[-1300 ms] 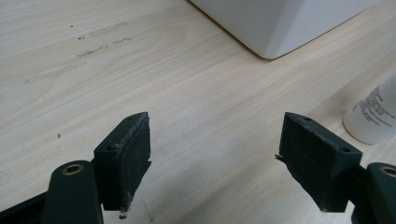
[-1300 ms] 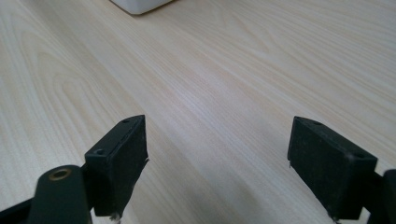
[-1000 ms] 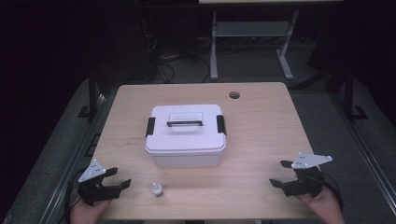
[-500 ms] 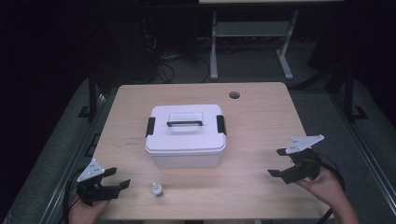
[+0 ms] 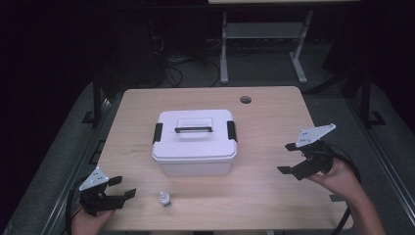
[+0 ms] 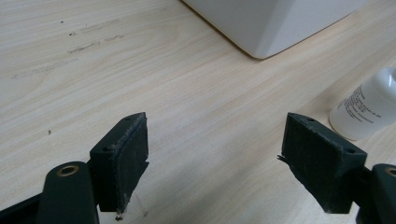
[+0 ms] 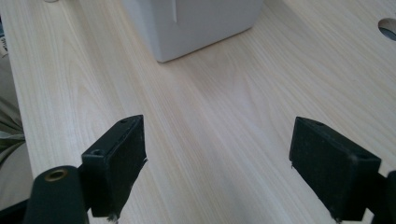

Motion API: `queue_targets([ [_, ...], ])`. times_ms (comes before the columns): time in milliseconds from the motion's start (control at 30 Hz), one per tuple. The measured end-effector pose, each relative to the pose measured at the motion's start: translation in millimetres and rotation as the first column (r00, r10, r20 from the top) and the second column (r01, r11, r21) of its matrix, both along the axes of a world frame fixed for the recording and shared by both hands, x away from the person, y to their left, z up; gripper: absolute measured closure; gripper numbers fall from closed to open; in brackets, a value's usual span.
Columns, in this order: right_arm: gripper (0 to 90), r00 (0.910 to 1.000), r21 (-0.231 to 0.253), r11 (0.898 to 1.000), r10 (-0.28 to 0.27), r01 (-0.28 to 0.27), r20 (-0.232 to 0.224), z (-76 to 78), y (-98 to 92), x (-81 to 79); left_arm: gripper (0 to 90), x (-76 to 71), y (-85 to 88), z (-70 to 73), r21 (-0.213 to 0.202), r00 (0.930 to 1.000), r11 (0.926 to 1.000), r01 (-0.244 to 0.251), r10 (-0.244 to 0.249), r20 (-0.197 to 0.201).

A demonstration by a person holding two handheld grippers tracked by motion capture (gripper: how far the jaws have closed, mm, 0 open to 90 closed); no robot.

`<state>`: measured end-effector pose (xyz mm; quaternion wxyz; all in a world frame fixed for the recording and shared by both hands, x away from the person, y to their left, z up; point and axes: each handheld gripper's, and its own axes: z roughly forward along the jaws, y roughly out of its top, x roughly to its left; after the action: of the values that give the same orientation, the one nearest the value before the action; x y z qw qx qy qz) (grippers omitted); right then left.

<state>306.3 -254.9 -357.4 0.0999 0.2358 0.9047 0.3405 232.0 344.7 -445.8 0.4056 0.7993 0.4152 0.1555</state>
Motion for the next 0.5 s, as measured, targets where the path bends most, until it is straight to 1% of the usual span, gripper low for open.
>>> queue_targets([
  [100, 18.1, 0.9999, 0.001, 1.000, 0.015, -0.015, 0.003, 5.6, 2.2, 3.4, 22.6, 0.2, 1.1, -1.0, 0.002, 0.9999, 1.0000, 0.008, -0.008, 0.008],
  [133, 18.0, 0.9998, -0.001, 1.000, 0.020, -0.020, 0.001, 9.8, 3.9, 5.2, 22.5, 0.2, 1.5, -1.7, -0.003, 1.0000, 1.0000, 0.005, -0.005, 0.004],
  [167, 18.0, 0.9998, -0.001, 1.000, 0.020, -0.020, 0.001, 9.8, 3.9, 5.2, 22.5, 0.5, 2.2, -2.2, -0.004, 1.0000, 1.0000, 0.005, -0.005, 0.001],
  [267, 18.0, 0.9994, -0.004, 0.999, 0.033, -0.033, 0.011, 17.5, 7.6, 8.8, 22.2, 0.5, 2.9, -2.2, -0.006, 1.0000, 1.0000, 0.007, -0.007, 0.002],
  [500, 17.4, 0.9988, -0.013, 0.999, 0.048, -0.048, 0.003, 24.8, 14.4, 15.5, 21.9, 0.5, 5.3, -2.7, -0.008, 1.0000, 1.0000, -0.001, 0.001, 0.004],
])
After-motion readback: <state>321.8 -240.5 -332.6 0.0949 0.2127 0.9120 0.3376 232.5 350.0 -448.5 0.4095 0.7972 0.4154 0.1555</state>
